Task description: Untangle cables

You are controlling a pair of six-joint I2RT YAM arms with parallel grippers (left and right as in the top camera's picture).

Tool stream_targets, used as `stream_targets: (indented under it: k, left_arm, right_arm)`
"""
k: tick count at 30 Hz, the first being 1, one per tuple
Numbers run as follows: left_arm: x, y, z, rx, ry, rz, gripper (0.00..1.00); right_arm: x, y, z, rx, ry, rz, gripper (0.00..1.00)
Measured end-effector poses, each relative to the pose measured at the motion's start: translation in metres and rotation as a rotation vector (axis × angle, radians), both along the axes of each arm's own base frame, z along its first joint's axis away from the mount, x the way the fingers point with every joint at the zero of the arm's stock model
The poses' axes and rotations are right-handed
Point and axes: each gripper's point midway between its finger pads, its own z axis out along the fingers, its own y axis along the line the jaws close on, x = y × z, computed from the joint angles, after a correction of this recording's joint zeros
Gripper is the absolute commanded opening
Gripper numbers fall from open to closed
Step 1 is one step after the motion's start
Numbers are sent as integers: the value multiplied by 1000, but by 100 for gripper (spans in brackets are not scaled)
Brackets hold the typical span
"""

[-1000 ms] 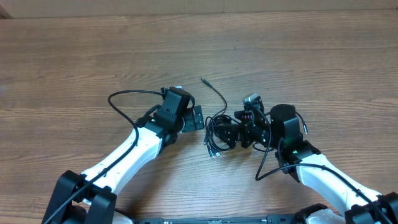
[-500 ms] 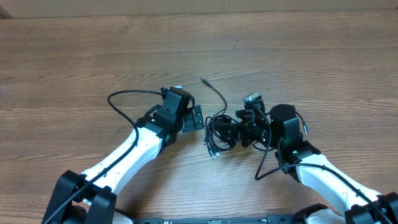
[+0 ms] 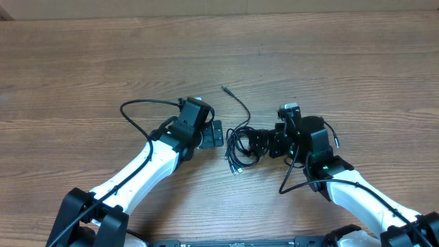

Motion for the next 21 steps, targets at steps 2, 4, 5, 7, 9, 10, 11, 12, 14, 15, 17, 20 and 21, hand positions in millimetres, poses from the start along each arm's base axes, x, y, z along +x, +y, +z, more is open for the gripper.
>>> stream_targets:
  k: [2, 4, 5, 7, 9, 10, 11, 12, 14, 15, 17, 20, 21]
  left_arm:
    - [0, -3, 1, -5, -3, -29, 100]
    - [-2, -8, 1, -16, -3, -76, 100]
    - [-4, -13, 1, -27, 1, -108, 100]
    - [-8, -20, 2, -53, 11, -157, 100]
    - [-14, -31, 3, -93, 24, -235, 100]
    - [-18, -36, 4, -112, 30, -271, 100]
    - [-20, -40, 5, -130, 34, -299, 100]
    - [-23, -44, 6, -147, 38, -328, 100]
    - [-28, -52, 10, -182, 42, -385, 100]
    - [-29, -56, 13, -196, 41, -408, 100]
    - [-29, -62, 20, -219, 35, -445, 100]
    - [-27, -66, 30, -220, 24, -478, 99]
    - [-27, -67, 33, -213, 23, -484, 100]
  right_arm:
    - [0, -6, -4, -6, 27, -42, 100]
    - [3, -15, -5, 1, 43, -95, 100]
    - [5, -19, -5, 5, 49, -121, 100]
    - [8, -26, -5, 19, 63, -165, 100]
    - [10, -36, -7, 31, 86, -218, 100]
    - [12, -41, -8, 41, 94, -244, 100]
    - [13, -46, -9, 47, 103, -270, 100]
    - [14, -50, -9, 53, 109, -286, 100]
    - [16, -56, -9, 65, 118, -318, 100]
    - [17, -59, -9, 70, 119, -332, 100]
    - [19, -63, -9, 74, 123, -349, 100]
    - [20, -66, -9, 80, 125, -365, 100]
    - [20, -67, -9, 82, 126, -368, 100]
